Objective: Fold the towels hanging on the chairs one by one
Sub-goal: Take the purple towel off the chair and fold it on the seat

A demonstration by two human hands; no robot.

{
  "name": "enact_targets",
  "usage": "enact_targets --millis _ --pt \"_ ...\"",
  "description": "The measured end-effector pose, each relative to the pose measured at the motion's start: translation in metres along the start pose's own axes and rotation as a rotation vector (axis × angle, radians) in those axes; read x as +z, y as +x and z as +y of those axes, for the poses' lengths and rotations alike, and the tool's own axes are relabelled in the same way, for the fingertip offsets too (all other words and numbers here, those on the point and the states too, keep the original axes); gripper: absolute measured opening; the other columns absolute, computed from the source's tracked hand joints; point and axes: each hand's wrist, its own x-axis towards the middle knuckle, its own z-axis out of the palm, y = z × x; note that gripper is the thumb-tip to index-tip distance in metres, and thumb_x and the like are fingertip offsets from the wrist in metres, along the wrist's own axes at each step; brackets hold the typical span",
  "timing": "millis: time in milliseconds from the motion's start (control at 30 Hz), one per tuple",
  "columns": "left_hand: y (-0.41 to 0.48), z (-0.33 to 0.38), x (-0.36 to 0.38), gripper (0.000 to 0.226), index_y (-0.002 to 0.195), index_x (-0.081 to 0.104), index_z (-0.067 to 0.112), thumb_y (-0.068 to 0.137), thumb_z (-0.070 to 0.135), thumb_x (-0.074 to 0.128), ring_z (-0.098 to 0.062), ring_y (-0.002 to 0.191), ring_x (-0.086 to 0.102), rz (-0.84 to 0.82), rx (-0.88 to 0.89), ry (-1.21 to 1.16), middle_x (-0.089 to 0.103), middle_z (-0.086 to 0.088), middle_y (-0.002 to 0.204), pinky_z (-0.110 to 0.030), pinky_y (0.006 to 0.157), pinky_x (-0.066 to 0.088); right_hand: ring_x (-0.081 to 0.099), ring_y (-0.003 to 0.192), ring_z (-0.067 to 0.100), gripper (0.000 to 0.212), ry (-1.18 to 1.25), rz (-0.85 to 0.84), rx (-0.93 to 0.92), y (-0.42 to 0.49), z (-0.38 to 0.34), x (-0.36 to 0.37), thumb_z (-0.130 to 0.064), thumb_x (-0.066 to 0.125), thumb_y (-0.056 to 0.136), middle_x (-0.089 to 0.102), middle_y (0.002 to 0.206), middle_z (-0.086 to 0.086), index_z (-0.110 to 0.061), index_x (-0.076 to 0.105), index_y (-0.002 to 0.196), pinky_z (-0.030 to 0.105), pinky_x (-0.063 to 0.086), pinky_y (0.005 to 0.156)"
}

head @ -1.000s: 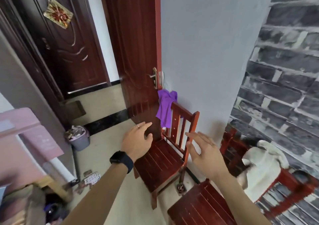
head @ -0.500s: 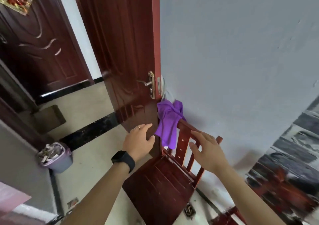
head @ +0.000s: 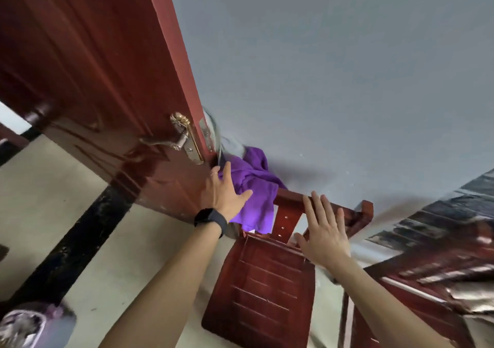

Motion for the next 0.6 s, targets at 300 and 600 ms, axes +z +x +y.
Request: enact_targets --millis 300,600 --pt "0.019 0.000 -0.009 0.058 0.117 0.052 0.009 0.085 0.056 0.065 -0.036 0.109 0.056 0.053 0.124 0.221 0.062 -0.016 0.117 -0.044 0.081 0.046 -0.025 0.151 0.020 0.098 0.005 -0.048 0.040 0.002 -0.004 -0.005 -0.055 0.048 0.093 -0.026 0.164 -0.001 -0.027 -0.022 0.155 0.052 -0.007 0.123" --pt "0.011 0.016 -0.071 0.024 0.089 0.067 0.019 0.091 0.041 0.057 -0.034 0.095 0.063 0.018 0.246 0.138 0.071 -0.009 0.096 -0.033 0.070 0.044 -0.001 0.155 0.019 0.079 0.359 -0.060 0.165 -0.021 -0.016 -0.044 -0.056 0.046 0.096 0.003 0.169 0.002 -0.024 0.013 0.160 0.048 0.009 0.123"
